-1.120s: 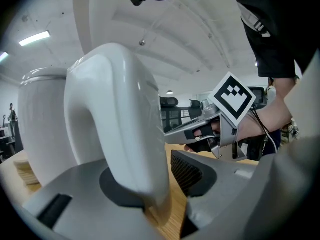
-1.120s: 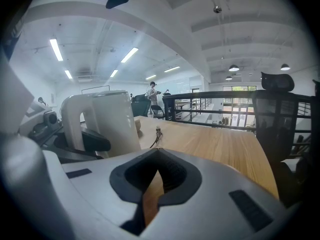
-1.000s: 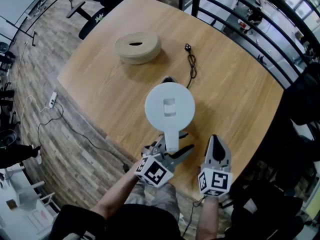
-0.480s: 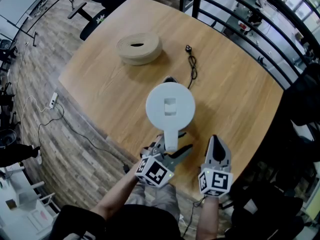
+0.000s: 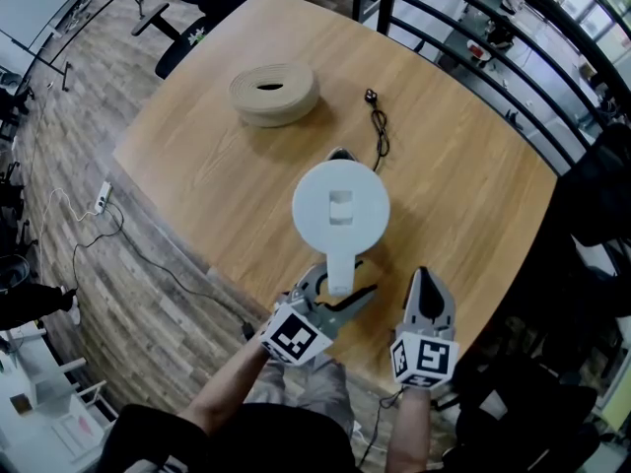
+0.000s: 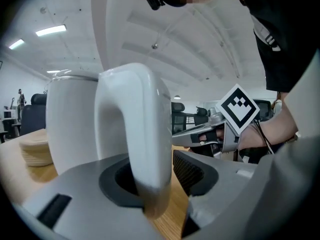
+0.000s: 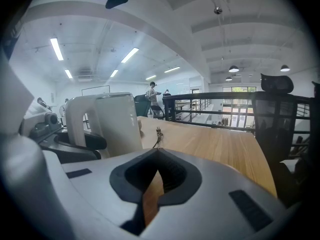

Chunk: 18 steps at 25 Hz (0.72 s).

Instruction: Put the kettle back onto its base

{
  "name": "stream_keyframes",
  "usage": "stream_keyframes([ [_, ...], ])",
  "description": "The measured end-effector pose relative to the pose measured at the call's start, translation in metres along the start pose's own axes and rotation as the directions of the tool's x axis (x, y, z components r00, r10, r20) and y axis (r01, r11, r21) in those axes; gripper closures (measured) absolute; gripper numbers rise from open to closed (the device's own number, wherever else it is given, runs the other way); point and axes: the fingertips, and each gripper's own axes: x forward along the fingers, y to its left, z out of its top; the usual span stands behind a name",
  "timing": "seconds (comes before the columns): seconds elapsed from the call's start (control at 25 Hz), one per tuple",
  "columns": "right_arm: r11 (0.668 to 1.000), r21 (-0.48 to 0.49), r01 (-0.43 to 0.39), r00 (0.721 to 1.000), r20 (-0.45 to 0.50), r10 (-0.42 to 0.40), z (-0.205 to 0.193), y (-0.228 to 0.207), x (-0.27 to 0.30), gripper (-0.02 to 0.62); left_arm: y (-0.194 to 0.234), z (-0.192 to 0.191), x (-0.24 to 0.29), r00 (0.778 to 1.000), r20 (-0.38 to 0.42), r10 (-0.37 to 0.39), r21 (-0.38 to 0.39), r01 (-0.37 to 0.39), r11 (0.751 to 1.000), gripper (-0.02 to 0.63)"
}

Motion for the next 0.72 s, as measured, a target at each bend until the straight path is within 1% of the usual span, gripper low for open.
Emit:
stream_keyframes([
  [0.16,1.000,0.001,-0.003,1.000,-0.003,0.003,0.002,0.006,0.001,0.597,-0.002,-0.005,-0.009,1.000,-0.018,0.005,0.021,-0.005,1.000,0.428],
  [0.4,1.000,-0.022,-0.004,1.000,-0.023,0.003,0.005,0.015,-0.001,0.597,0.004,0.002,-0.022,1.000,-0.007,0.026,0.029,-0.025,0.999,0.428],
  [0.72,0.999,-0.031,0.010,1.000,0.023,-0.009,0.020,0.033,-0.015,0.597,0.008,0.007,-0.051,0.999,-0.012,0.042,0.015,-0.041,0.999,0.428],
])
